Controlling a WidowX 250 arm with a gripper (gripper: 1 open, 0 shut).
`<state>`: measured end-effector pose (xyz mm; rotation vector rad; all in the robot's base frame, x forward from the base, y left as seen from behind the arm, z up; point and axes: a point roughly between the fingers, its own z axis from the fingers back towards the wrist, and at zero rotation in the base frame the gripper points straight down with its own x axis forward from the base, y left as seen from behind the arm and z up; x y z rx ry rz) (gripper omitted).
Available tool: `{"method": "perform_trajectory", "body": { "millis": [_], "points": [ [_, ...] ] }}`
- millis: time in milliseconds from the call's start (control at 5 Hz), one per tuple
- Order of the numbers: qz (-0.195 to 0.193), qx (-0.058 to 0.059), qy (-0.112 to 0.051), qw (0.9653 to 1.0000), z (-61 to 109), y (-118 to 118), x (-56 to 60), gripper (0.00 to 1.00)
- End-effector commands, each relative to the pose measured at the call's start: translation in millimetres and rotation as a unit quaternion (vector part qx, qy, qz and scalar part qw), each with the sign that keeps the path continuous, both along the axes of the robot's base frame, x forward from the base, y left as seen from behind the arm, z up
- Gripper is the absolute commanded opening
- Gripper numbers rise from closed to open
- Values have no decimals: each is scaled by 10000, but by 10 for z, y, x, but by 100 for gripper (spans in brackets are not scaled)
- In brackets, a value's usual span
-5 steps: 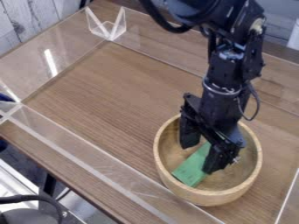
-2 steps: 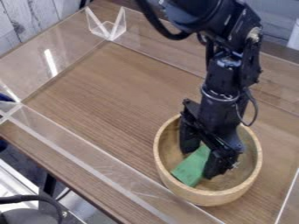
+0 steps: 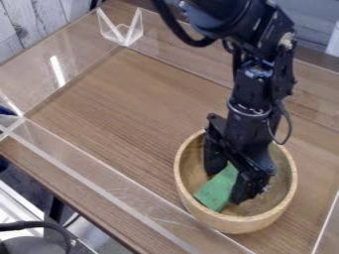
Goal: Remove the green block from inside the brown bowl and put it on the table
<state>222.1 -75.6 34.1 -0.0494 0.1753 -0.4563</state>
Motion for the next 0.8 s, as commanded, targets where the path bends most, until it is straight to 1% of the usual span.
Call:
{"method": "perform_trajectory", "body": {
  "millis": [0,400,600],
  "points": [
    [-32,-111,-266,9996,108,-15,73,100],
    [-30,-155,-370,9992,134,-12,84,100],
    [-11,-158,-342,9993,94,-4,90,0]
  ]
}}
